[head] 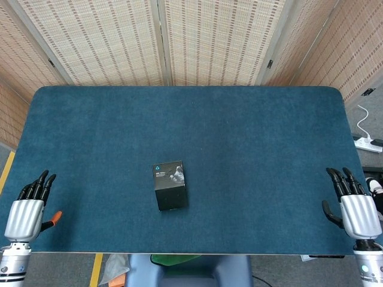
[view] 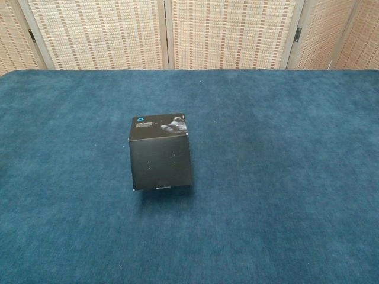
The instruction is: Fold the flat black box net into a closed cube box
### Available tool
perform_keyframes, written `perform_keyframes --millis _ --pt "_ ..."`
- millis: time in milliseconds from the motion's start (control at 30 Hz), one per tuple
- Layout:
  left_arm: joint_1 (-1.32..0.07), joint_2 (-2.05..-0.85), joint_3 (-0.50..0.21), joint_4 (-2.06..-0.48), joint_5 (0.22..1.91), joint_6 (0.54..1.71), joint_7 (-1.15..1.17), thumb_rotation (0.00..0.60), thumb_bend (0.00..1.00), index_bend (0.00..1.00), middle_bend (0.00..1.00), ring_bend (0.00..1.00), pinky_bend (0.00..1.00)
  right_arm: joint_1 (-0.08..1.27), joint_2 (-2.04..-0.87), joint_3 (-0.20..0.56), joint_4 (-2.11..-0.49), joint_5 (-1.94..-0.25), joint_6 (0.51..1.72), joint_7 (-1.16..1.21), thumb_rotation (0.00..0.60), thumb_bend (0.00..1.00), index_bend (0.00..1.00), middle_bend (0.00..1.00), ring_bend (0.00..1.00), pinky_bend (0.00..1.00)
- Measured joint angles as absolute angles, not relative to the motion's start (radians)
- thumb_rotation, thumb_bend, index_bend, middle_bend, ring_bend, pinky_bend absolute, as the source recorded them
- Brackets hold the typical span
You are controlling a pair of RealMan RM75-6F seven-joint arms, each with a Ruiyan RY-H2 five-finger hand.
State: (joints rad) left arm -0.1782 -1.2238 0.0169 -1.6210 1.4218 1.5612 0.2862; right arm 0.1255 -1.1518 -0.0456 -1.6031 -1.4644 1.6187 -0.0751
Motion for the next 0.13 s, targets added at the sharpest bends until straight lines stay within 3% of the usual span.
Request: perform_keyframes --millis 133 --pt "-0.175 -1.226 0.006 -1.624 1.433 1.560 0.292 0.600 0.21 0.03 0.10 0.15 0.19 0.112 -1.154 -0.041 -1.595 -1.476 1.618 -0.064 0.600 0.42 0.00 0.09 0.00 0.21"
